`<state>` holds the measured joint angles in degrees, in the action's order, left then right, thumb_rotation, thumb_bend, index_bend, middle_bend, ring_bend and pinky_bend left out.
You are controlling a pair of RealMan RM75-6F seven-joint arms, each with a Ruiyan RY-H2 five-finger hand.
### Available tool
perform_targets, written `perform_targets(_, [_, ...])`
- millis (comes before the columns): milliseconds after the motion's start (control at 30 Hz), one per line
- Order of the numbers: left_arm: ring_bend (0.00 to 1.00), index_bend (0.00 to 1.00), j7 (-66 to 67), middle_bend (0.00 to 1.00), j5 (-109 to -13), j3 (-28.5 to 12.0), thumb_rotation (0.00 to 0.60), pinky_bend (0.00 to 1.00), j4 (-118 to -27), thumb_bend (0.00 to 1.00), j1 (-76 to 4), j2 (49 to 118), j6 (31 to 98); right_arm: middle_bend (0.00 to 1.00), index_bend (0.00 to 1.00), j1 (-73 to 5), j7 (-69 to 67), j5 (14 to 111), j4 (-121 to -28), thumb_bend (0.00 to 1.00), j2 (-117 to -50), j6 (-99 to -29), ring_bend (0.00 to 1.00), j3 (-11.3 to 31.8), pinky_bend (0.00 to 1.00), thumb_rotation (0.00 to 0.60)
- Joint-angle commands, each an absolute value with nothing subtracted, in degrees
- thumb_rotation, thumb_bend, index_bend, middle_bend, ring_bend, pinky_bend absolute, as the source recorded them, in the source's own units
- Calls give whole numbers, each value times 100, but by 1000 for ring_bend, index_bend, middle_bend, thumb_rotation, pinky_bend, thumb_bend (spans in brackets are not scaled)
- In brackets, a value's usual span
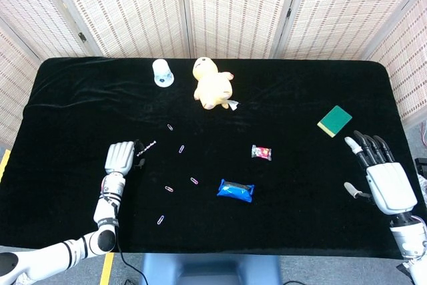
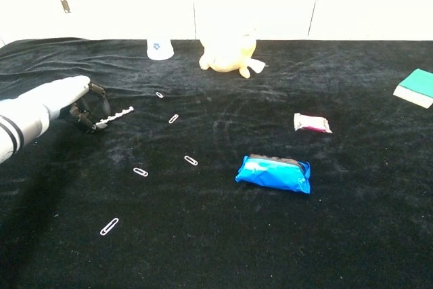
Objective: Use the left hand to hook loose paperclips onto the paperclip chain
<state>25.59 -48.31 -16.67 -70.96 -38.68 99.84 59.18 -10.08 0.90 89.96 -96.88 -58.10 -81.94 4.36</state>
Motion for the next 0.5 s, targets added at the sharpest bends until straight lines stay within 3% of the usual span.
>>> perform_targets(33, [1000,461,2537,1000,-4811,-1667,600,1000,-6967,408,-3916,10050,5856,0,0,-1004,77,8983,-9677,231,-5808,-8194,0,435,0,600])
perform_targets(500, [1000,478,2410,1000,-4857,-1649,600,1000,-6475,411,-4036,10248,5682,0,0,-947,-30,8884,-9586,230,-5795,-8240,0,432,0,600])
